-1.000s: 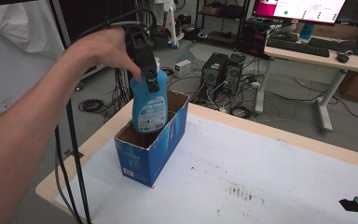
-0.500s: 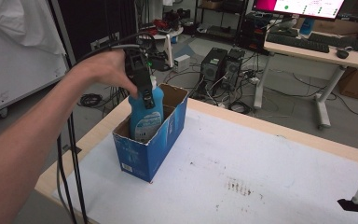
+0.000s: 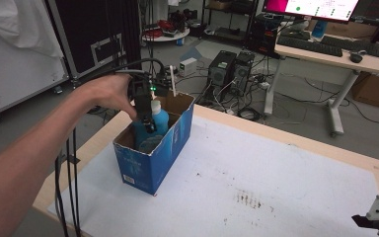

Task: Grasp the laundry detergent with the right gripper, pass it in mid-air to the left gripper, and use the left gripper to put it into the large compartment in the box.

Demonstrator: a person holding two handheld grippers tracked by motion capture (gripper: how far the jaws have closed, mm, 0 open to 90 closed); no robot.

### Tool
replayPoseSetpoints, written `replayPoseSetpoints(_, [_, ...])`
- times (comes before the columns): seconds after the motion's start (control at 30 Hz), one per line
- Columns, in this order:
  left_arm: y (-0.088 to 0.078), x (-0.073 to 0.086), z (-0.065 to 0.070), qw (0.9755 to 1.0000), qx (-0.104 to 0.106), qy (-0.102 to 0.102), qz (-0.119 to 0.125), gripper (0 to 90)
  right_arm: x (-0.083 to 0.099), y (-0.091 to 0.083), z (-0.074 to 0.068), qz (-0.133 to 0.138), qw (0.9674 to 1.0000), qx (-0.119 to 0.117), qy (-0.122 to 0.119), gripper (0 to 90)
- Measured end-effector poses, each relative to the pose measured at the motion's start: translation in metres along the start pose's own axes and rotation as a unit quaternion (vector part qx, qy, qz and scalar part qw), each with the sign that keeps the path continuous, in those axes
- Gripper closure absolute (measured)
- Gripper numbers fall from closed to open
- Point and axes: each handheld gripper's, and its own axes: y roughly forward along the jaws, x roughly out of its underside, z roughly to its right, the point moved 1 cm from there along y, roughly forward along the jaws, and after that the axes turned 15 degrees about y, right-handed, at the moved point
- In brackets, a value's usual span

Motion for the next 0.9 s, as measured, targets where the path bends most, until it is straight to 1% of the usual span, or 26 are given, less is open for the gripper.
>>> replayPoseSetpoints(0.13, [0.006,0.000,0.000,0.9998,0.001,0.019,-0.002,38.0,0.001,0.000,0.000,-0.002,1.0000,-0.001,0.000,12.2])
replayPoseSetpoints(0.27, [0.010,0.001,0.001,0.9991,0.002,0.043,-0.007,38.0,0.002,0.000,0.000,-0.007,1.0000,-0.002,0.000,12.2])
replayPoseSetpoints(0.37, [0.011,0.002,0.001,0.9990,0.001,0.045,-0.004,38.0,0.002,0.000,0.001,-0.009,1.0000,-0.002,-0.002,12.2])
replayPoseSetpoints(0.4, [0.013,0.002,0.001,0.9984,0.001,0.056,-0.004,38.0,0.002,0.001,0.000,-0.010,0.9999,-0.002,-0.002,12.1])
replayPoseSetpoints(0.53, [0.018,0.003,0.002,0.9973,0.000,0.072,-0.012,38.0,0.002,0.002,0.000,-0.013,0.9999,0.000,-0.002,12.1])
replayPoseSetpoints(0.63, [0.021,0.003,0.002,0.9970,0.002,0.076,-0.014,38.0,0.002,0.001,-0.001,-0.012,0.9999,-0.001,-0.002,12.2])
replayPoseSetpoints(0.9, [0.028,0.002,0.002,0.9969,0.003,0.076,-0.016,37.9,0.003,0.001,-0.001,-0.015,0.9999,0.002,-0.002,12.1])
